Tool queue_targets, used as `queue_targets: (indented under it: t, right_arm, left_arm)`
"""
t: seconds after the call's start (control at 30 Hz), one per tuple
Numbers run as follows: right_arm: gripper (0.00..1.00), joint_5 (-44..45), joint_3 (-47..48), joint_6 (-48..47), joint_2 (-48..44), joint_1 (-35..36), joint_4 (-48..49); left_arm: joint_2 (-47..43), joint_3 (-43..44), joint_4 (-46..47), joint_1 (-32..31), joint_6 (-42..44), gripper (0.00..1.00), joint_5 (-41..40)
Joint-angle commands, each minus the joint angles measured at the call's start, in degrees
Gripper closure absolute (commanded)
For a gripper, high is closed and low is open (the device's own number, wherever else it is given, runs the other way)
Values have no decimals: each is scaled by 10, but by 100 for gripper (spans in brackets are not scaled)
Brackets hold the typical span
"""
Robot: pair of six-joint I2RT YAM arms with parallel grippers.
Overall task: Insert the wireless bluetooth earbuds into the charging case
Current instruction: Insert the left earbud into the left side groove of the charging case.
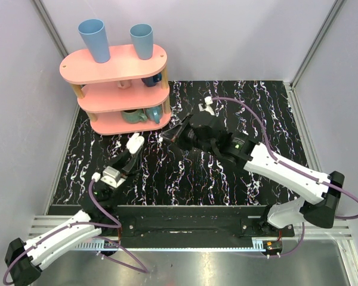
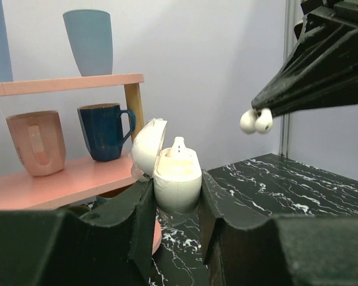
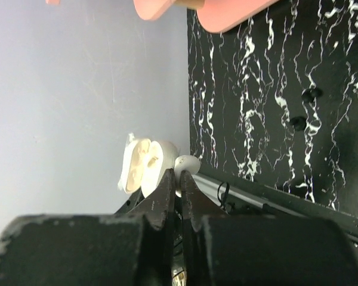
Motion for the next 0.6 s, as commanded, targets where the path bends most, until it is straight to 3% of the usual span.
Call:
queue_targets:
  t: [0.0,0.57]
  right_arm:
    - [100,29,55,24,22,38,-33]
    - [100,119,179,32,102,127,-100]
  left_arm:
    - [22,-20,102,1,23,100,13]
    - [36,-27,115,1,27,100,7]
